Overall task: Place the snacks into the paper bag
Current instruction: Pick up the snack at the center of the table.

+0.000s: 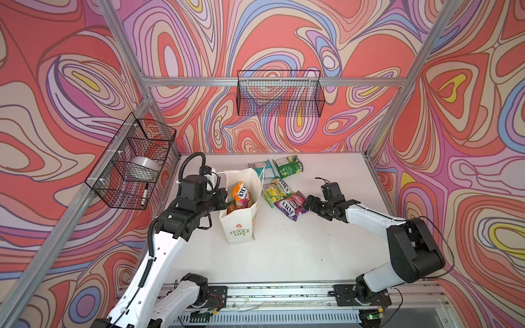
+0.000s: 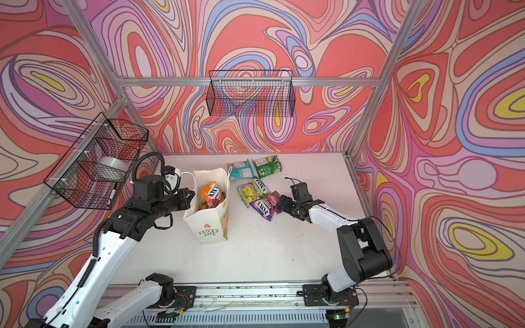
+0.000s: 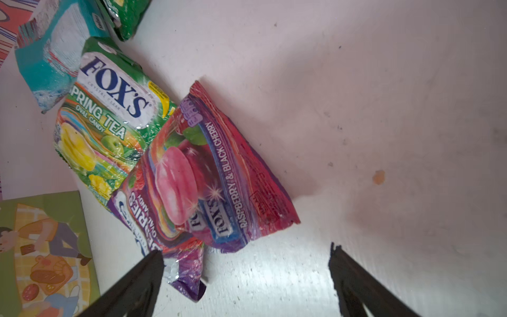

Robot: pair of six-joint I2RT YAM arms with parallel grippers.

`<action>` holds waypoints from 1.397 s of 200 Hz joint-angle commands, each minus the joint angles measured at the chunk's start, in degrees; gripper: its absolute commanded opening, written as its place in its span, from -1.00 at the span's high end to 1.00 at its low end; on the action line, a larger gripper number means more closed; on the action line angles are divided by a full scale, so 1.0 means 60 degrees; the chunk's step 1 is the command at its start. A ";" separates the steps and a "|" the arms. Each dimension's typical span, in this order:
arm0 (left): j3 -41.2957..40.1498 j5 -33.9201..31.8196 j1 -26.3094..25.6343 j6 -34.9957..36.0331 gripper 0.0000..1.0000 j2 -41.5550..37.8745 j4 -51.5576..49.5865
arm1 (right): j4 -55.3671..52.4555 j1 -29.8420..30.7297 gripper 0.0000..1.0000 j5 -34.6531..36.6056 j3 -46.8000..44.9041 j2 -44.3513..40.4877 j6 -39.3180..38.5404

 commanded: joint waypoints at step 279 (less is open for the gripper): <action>0.0028 0.0244 0.0051 -0.0040 1.00 0.0043 0.0386 | 0.1641 0.0036 0.48 -0.1301 -0.0350 0.0331 0.0685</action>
